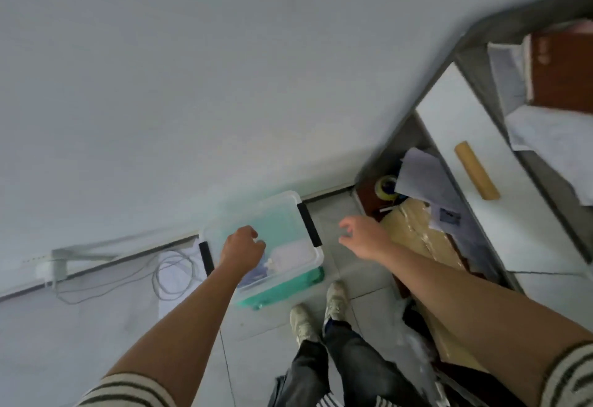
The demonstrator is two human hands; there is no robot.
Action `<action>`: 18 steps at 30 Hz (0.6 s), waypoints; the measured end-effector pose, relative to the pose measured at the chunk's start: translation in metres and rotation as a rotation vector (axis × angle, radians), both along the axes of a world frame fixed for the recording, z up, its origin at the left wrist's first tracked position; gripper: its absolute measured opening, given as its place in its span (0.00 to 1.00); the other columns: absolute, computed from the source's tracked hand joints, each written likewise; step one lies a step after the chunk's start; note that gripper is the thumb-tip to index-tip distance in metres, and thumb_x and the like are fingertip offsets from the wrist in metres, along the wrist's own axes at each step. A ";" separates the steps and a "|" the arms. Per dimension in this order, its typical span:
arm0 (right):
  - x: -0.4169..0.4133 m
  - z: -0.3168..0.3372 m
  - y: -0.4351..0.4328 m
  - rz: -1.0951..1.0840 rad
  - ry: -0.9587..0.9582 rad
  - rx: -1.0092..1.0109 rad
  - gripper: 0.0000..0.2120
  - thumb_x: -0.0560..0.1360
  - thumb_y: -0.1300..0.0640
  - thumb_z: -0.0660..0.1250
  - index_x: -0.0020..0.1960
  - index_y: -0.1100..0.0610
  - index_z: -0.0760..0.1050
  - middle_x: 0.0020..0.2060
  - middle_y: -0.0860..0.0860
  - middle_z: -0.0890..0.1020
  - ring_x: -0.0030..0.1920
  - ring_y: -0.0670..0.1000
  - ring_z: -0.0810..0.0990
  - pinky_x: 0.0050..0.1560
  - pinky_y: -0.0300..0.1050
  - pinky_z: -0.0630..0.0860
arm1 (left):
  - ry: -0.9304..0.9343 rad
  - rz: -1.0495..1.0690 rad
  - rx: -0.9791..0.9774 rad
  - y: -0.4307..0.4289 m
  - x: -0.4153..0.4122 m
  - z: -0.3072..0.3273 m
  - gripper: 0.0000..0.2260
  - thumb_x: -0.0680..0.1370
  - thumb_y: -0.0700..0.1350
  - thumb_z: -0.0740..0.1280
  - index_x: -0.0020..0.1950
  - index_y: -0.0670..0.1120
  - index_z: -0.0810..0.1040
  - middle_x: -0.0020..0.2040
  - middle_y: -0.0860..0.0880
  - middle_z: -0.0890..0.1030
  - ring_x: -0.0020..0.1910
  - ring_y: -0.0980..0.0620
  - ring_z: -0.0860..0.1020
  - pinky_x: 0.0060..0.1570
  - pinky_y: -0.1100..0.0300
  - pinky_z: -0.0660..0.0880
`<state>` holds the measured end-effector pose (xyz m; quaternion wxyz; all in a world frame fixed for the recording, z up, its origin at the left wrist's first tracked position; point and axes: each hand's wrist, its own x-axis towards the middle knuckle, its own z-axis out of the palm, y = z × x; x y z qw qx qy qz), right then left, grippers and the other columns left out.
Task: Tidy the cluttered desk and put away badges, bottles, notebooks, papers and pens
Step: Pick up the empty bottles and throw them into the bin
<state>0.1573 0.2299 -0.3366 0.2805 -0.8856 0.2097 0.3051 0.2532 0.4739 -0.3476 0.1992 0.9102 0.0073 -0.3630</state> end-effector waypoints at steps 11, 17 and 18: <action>-0.093 0.148 -0.108 -0.270 -0.314 -0.180 0.17 0.79 0.52 0.63 0.66 0.54 0.74 0.56 0.51 0.80 0.53 0.50 0.78 0.54 0.45 0.73 | -0.227 -0.464 -0.155 -0.167 0.004 0.125 0.13 0.78 0.47 0.65 0.60 0.45 0.77 0.60 0.43 0.78 0.58 0.44 0.76 0.55 0.58 0.70; -0.174 0.200 -0.187 -0.435 -0.441 -0.273 0.15 0.80 0.51 0.63 0.63 0.54 0.75 0.57 0.49 0.80 0.56 0.51 0.79 0.55 0.45 0.75 | -0.339 -0.646 -0.273 -0.289 -0.036 0.177 0.11 0.78 0.48 0.65 0.58 0.45 0.78 0.59 0.45 0.78 0.56 0.45 0.77 0.54 0.57 0.71; -0.192 0.206 -0.202 -0.468 -0.462 -0.284 0.14 0.80 0.51 0.63 0.64 0.53 0.75 0.58 0.49 0.79 0.56 0.49 0.79 0.56 0.44 0.75 | -0.342 -0.668 -0.300 -0.312 -0.048 0.186 0.10 0.78 0.47 0.65 0.57 0.45 0.78 0.57 0.45 0.79 0.54 0.45 0.78 0.53 0.57 0.72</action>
